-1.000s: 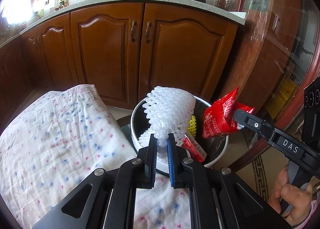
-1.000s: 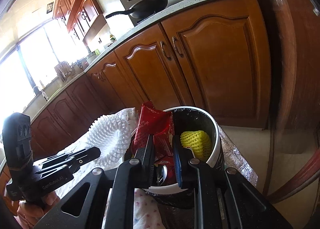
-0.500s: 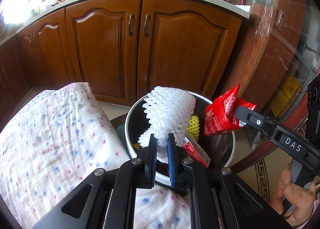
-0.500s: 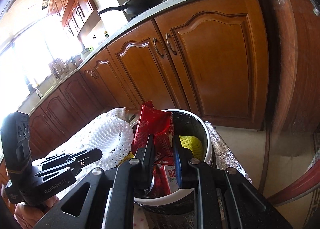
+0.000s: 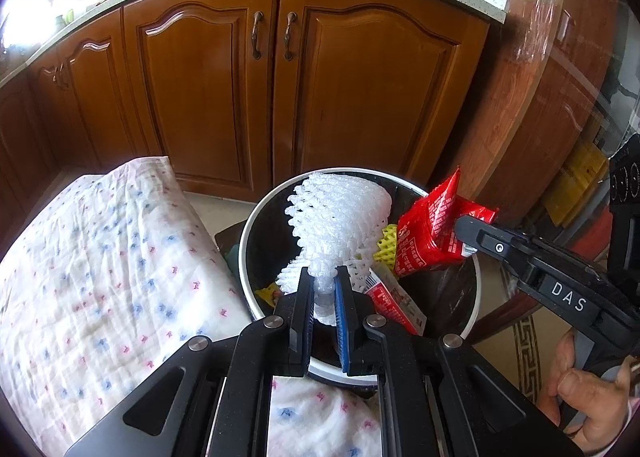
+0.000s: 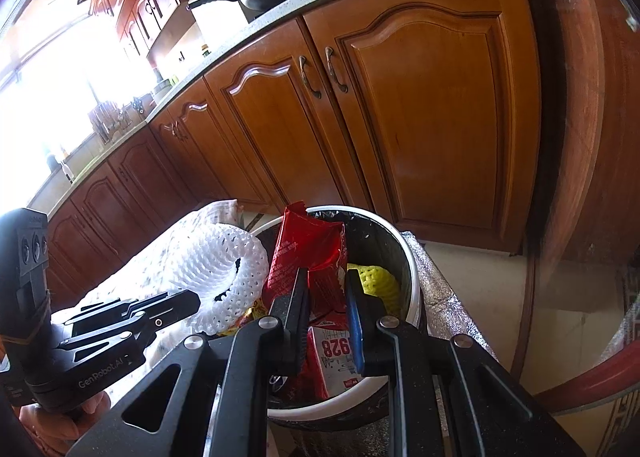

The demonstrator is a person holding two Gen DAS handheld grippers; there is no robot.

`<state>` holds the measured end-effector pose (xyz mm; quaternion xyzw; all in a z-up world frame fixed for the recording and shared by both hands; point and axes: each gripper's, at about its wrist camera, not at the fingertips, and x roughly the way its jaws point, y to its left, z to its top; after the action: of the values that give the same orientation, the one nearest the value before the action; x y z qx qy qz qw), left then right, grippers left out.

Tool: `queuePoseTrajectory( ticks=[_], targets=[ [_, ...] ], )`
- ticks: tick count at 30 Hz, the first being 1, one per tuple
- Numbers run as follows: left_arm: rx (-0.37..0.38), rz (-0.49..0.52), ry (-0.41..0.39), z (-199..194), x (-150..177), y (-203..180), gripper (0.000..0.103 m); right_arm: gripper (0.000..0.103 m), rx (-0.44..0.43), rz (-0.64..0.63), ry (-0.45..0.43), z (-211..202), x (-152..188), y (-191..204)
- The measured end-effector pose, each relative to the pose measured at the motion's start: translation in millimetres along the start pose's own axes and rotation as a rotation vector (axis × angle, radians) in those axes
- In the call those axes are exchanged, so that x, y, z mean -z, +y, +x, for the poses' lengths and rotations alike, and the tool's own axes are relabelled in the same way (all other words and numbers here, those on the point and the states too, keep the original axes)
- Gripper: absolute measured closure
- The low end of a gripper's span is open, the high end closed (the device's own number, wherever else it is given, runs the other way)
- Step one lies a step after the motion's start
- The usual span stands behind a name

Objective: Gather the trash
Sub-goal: 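Carry the foam net and red bag over the bin and release both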

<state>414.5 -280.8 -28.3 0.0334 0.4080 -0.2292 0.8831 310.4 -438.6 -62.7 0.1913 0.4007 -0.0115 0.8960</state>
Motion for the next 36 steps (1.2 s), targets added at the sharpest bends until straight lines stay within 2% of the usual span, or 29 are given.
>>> queuePoseTrajectory(
  ticks=[23,26,31,32,34,36],
  targets=[
    [-0.007,0.024,0.069,27.1,-11.4,-10.1,0.093,0.086,0.038,-0.028,0.104,30.2,-3.3,-3.7],
    [-0.010,0.027,0.069,27.7,-11.4,-9.8,0.093,0.084,0.038,-0.030,0.110,32.1,-3.7,-3.5],
    [-0.018,0.021,0.058,22.1,-10.5,-8.9,0.080,0.081,0.032,-0.022,0.113,31.3,-2.9,-5.3],
    [-0.019,0.019,0.056,20.4,-10.0,-8.6,0.079,0.079,0.033,-0.019,0.112,31.0,-3.3,-5.7],
    [-0.023,0.014,0.052,15.3,-8.7,-7.7,0.067,0.071,0.029,-0.016,0.107,28.8,-4.1,-7.2],
    [-0.025,0.011,0.038,9.9,-6.8,-6.3,0.064,0.061,0.022,-0.010,0.099,25.8,-3.9,-6.8]
  ],
)
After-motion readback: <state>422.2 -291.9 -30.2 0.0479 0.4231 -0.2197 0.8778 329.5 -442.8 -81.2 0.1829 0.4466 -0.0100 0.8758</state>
